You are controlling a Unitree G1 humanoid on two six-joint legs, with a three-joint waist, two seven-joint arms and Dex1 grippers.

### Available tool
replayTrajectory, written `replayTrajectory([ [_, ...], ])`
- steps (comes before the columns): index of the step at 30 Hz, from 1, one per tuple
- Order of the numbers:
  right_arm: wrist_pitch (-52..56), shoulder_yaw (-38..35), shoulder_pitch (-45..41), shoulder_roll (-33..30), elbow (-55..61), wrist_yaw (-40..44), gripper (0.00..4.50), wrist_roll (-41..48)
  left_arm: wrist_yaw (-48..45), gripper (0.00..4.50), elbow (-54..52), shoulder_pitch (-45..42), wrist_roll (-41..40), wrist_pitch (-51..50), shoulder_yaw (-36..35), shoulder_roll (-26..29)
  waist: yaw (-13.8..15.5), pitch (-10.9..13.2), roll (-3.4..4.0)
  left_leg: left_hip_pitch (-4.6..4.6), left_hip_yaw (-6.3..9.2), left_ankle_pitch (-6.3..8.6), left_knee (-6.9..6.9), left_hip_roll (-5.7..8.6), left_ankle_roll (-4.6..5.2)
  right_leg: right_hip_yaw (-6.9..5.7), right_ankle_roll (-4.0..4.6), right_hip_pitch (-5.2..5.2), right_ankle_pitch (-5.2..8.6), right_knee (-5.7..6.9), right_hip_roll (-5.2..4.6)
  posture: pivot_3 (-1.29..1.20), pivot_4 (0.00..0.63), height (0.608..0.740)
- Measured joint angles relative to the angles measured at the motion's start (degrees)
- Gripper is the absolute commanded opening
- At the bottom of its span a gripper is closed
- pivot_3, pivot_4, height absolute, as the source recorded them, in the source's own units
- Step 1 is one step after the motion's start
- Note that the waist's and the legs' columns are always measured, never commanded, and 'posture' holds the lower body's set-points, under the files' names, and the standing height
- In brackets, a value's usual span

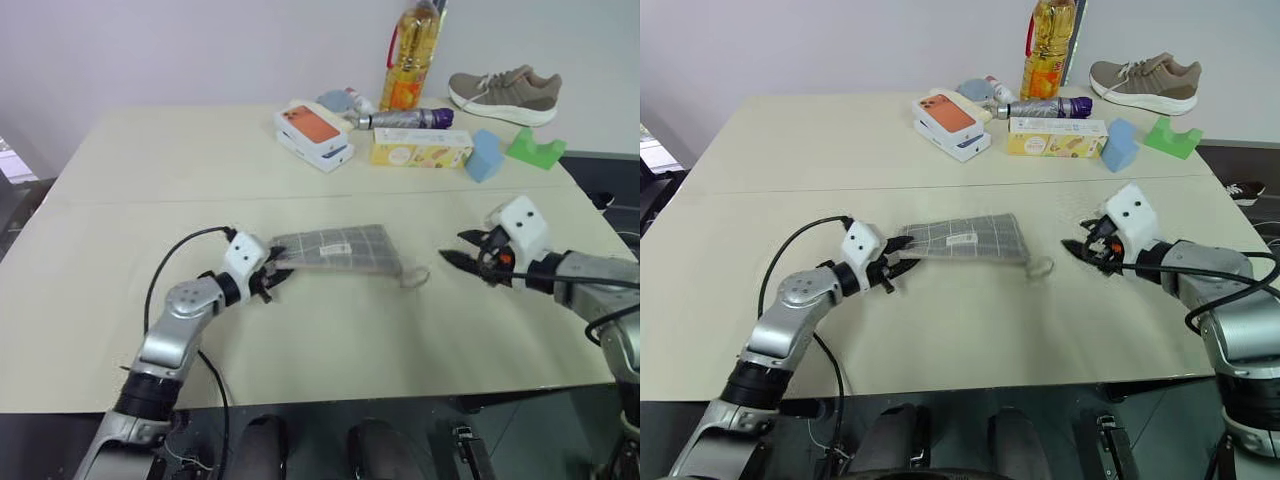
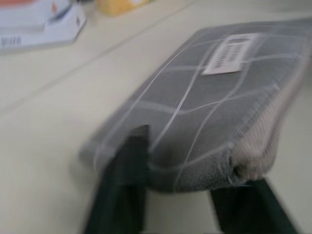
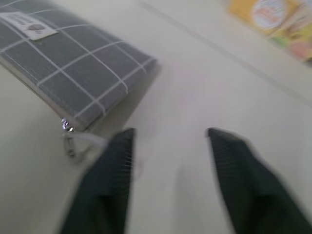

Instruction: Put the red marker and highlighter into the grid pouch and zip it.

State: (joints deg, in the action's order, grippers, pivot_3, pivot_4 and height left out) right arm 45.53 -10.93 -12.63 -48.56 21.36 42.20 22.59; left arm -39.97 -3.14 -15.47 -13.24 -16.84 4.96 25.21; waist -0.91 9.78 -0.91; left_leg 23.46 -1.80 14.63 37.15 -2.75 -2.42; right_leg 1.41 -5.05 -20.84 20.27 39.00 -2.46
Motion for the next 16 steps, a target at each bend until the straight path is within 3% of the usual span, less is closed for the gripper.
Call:
replayTrajectory([
  [1,-0.66,0.00,0.93,0.14,-0.04,0.32,4.44,0.12,-0.74,3.94,-1.25,1.09,-0.90,-1.17,-0.32,0.75,0.03,0.00,0.00,0.00,-0.01,0.00,0.01,0.02,0.00,0.01,0.00,0.01,0.00,0.00,-0.02,0.00,0.150,0.740],
  [2,-1.76,-0.06,1.99,0.23,-0.09,0.83,4.50,0.21,-1.11,4.48,-2.65,2.40,-1.94,-2.48,-1.11,1.17,0.05,0.00,0.00,0.00,-0.02,0.00,0.01,0.02,0.00,0.01,0.00,0.02,0.00,-0.01,-0.05,0.00,0.150,0.740],
  [7,-7.39,-3.72,7.80,2.08,-2.25,4.48,4.50,2.37,2.00,4.48,-5.84,11.53,-3.49,-5.08,-8.21,3.74,-0.05,0.01,-0.01,-0.05,0.00,0.00,0.01,-0.01,0.00,0.01,0.00,0.06,0.00,-0.03,-0.10,0.00,0.150,0.740],
  [16,-13.83,-4.58,7.37,5.27,-10.74,6.22,4.50,3.05,7.42,4.48,-7.84,19.56,-3.32,-3.23,-17.85,4.65,0.00,0.01,-0.03,-0.14,0.00,0.00,0.02,-0.02,0.00,0.00,0.06,0.15,-0.02,-0.03,-0.14,0.00,0.150,0.740],
])
